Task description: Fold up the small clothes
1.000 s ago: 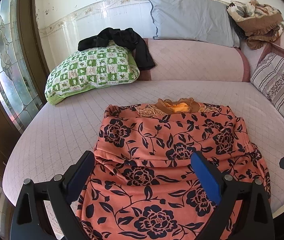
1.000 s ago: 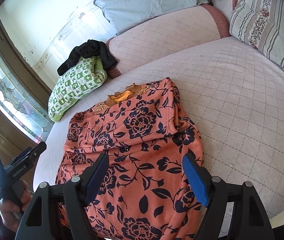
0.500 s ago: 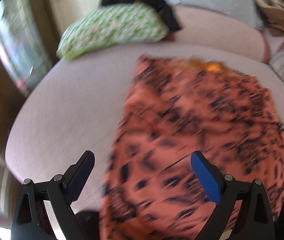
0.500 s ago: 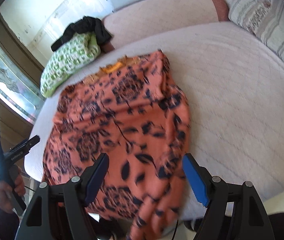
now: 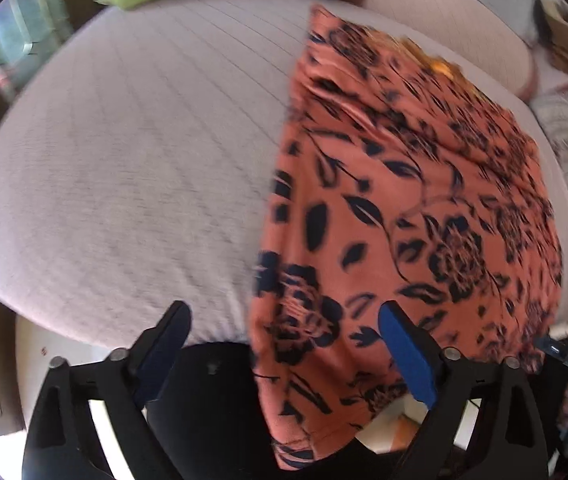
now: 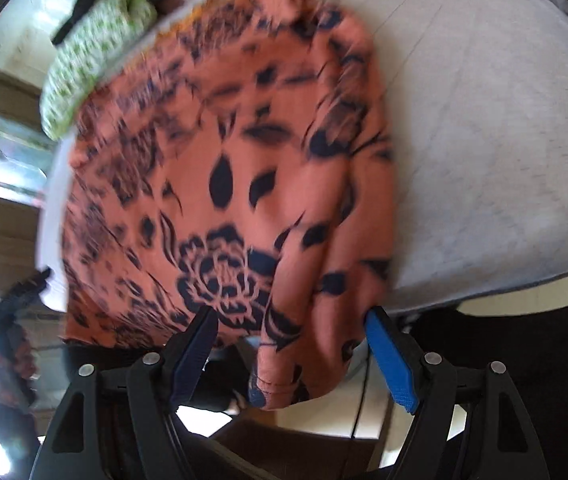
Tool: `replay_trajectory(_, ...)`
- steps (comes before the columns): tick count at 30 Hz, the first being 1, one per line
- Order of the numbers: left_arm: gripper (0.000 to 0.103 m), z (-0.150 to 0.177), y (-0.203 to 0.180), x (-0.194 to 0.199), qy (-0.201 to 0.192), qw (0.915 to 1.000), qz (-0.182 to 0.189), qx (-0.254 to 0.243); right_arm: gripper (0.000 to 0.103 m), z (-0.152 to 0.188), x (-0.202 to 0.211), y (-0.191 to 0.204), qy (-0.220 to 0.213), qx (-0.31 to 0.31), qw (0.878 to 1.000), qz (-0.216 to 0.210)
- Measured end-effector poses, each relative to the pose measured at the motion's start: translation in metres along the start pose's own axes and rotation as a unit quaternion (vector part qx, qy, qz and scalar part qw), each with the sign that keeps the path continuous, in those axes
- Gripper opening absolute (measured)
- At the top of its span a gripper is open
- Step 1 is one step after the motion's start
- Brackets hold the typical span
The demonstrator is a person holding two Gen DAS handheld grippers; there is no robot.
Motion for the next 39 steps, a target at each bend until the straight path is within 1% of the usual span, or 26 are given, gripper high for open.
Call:
replay_trajectory(2,0.061,0.005,-0.002,-0.008,0.023,0.9997,0.004,-0.012,0.080,0.005,-0.010,0.006,0.001,0.016,0.999,0.042)
replay_trajectory(3,0.056,0.006,-0.002,-0.012,0.032,0.9994,0.011,-0.013,0.080,0.006,-0.012,0.008,-0.003,0.023,0.998,0.054)
replay_trajectory(5,0.034,0.014,0.003,-0.023,0.058,0.9980,0.022,-0.010,0.078,0.008,-0.012,0.007,-0.009,0.021,0.999,0.049)
replay_trajectory(6,0.029,0.017,0.005,-0.027,0.065,0.9976,0.024,-0.008,0.076,0.008,-0.011,0.005,-0.008,0.019,0.999,0.044)
replay_trajectory(8,0.014,0.020,0.007,-0.030,0.067,0.9970,0.039,-0.003,0.053,0.007,-0.006,-0.004,-0.003,0.019,0.999,0.049)
replay_trajectory(9,0.011,0.022,0.007,-0.029,0.065,0.9963,0.056,0.001,0.046,0.006,-0.004,-0.008,0.000,0.019,0.999,0.048)
replay_trajectory(10,0.009,0.022,0.007,-0.029,0.064,0.9960,0.063,0.001,0.032,0.006,0.000,-0.013,0.004,0.016,0.999,0.041)
replay_trajectory(11,0.009,0.023,0.006,-0.027,0.060,0.9959,0.067,-0.004,0.018,0.005,0.005,-0.017,0.007,0.013,0.999,0.034)
replay_trajectory(13,0.009,0.025,0.004,-0.024,0.055,0.9955,0.075,-0.018,0.011,0.004,0.015,-0.021,0.011,0.011,1.000,0.012)
replay_trajectory(14,0.008,0.023,0.001,-0.021,0.055,0.9952,0.078,-0.021,0.009,0.005,0.020,-0.021,0.010,0.010,1.000,0.002)
replay_trajectory(16,0.008,0.022,-0.001,-0.020,0.056,0.9946,0.085,-0.021,0.008,0.003,0.031,-0.019,0.011,0.005,0.999,-0.033)
replay_trajectory(18,0.008,0.020,0.001,-0.018,0.054,0.9935,0.100,-0.011,0.008,-0.004,0.045,-0.011,0.006,-0.003,0.997,-0.078)
replay_trajectory(20,0.007,0.011,0.008,-0.013,0.048,0.9914,0.121,0.006,0.008,-0.013,0.062,-0.006,-0.006,-0.012,0.992,-0.122)
replay_trajectory(22,0.007,0.002,0.013,-0.004,0.034,0.9889,0.144,0.014,0.008,-0.026,0.081,-0.001,-0.026,-0.026,0.985,-0.169)
replay_trajectory(24,0.007,-0.017,0.016,0.011,0.014,0.9853,0.169,0.019,0.008,-0.047,0.100,0.003,-0.055,-0.043,0.975,-0.209)
replay_trajectory(25,0.007,-0.028,0.017,0.018,0.006,0.9844,0.175,0.019,0.008,-0.057,0.107,0.004,-0.066,-0.050,0.972,-0.222)
replay_trajectory(27,0.007,-0.060,0.018,0.033,-0.016,0.9830,0.182,0.019,0.008,-0.086,0.124,0.005,-0.093,-0.064,0.964,-0.242)
replay_trajectory(28,0.007,-0.082,0.019,0.043,-0.032,0.9824,0.183,0.018,0.008,-0.103,0.130,0.008,-0.107,-0.069,0.961,-0.246)
replay_trajectory(30,0.007,-0.127,0.023,0.058,-0.059,0.9824,0.177,0.014,0.008,-0.146,0.142,0.011,-0.141,-0.079,0.953,-0.256)
replay_trajectory(31,0.007,-0.146,0.029,0.060,-0.066,0.9828,0.171,0.016,0.008,-0.162,0.144,0.013,-0.153,-0.083,0.950,-0.257)
replay_trajectory(33,0.007,-0.194,0.036,0.054,-0.075,0.9833,0.162,0.035,0.008,-0.213,0.144,0.015,-0.184,-0.103,0.943,-0.256)
replay_trajectory(34,0.008,-0.217,0.041,0.047,-0.077,0.9837,0.155,0.049,0.008,-0.236,0.137,0.020,-0.193,-0.118,0.940,-0.257)
replay_trajectory(36,0.013,-0.257,0.048,0.022,-0.076,0.9838,0.140,0.082,0.009,-0.286,0.116,0.010,-0.210,-0.169,0.929,-0.253)
replay_trajectory(37,0.019,-0.272,0.055,0.002,-0.065,0.9816,0.137,0.116,0.013,-0.304,0.104,0.003,-0.212,-0.191,0.924,-0.255)
replay_trajectory(38,0.029,-0.275,0.061,-0.011,-0.061,0.9809,0.120,0.140,0.024,-0.320,0.087,-0.004,-0.207,-0.215,0.921,-0.251)
replay_trajectory(39,0.033,-0.275,0.070,-0.020,-0.063,0.9808,0.092,0.160,0.034,-0.330,0.071,-0.010,-0.198,-0.232,0.922,-0.238)
Point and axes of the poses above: each gripper's, at about its wrist camera, not at the fingertips, and x roughly against the way its jaws point, y to its left, z to its underside, the point moved 5 cm from there along -x, roughly the way its jaws point, and after that the axes turned 6 degrees about -x, right-handed, at the moved point
